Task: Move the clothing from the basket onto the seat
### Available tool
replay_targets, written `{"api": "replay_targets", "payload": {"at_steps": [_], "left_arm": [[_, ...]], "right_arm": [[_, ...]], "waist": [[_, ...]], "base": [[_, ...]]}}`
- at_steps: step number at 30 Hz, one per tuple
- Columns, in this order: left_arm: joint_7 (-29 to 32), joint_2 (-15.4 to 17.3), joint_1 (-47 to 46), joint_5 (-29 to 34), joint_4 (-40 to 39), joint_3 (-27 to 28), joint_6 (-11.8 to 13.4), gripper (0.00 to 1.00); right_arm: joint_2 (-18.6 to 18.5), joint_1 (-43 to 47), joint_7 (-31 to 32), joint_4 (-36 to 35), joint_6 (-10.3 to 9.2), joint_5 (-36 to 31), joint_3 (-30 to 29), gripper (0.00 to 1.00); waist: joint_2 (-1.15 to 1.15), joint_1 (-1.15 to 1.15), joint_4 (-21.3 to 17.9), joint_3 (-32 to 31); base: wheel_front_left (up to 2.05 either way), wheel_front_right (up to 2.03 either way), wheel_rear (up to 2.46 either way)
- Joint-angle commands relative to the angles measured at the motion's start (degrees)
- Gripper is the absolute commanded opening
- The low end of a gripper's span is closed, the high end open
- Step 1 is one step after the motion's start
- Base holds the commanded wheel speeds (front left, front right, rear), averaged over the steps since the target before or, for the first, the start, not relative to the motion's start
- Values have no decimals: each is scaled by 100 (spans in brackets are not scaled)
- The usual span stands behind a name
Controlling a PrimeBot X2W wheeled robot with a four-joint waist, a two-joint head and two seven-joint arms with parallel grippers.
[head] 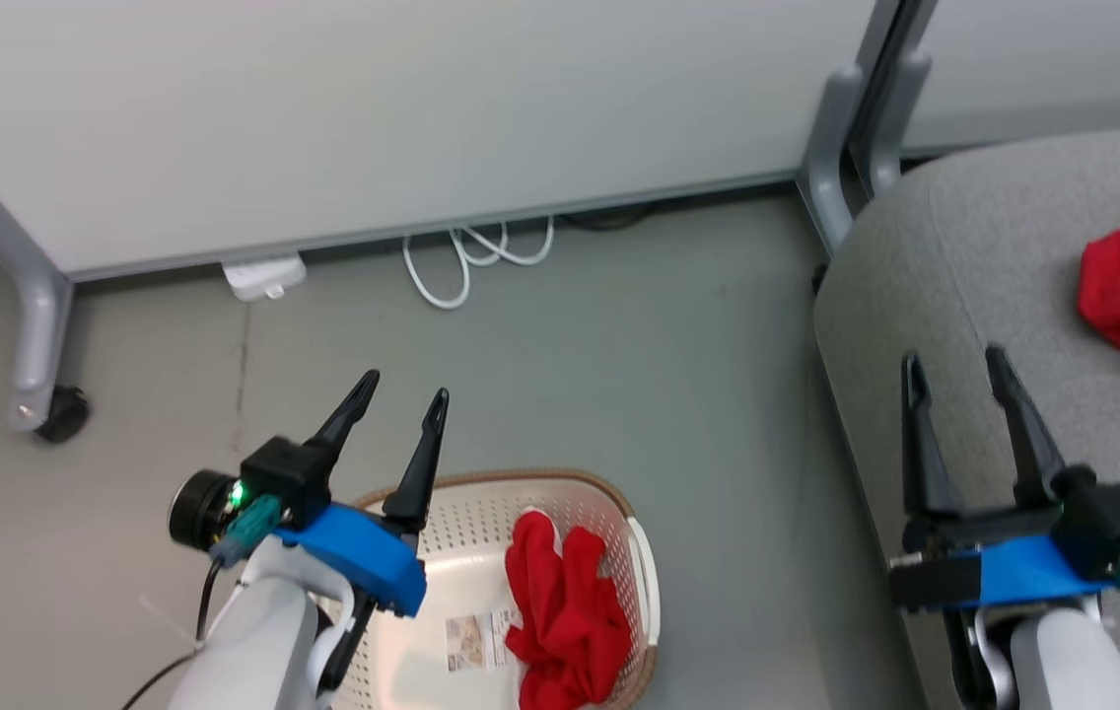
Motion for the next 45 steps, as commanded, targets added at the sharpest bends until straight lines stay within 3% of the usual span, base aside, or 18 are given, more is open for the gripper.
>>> {"api": "replay_targets", "payload": {"at_steps": [1,10,20,30,45], "left_arm": [[-18,103,-244,-80,213,-159,-24,100],[29,305,-1494,-687,1804,-1433,-18,100],[640,369,-2434,-1299,3034,-2649,-18,100],[1156,439,-2957,-1874,3544,-3428,-14,100],[1123,469,-3538,-2363,3843,-4138,-14,100]], "right_arm": [[5,-217,-6,-56,-4,-14,15,100],[6,-1263,-5,-283,-4,24,129,100],[6,-1944,-5,-495,-5,58,184,100],[6,-2294,-6,-633,-5,104,208,100],[6,-2552,-5,-794,-5,126,144,100]], "waist": [[0,-1,-259,455],[0,-1,-696,1647],[0,-1,-903,2810],[0,-1,-985,3638],[0,-1,-1041,4471]], "base": [[0,0,0],[0,0,0],[0,0,0],[0,0,0],[0,0,0]]}}
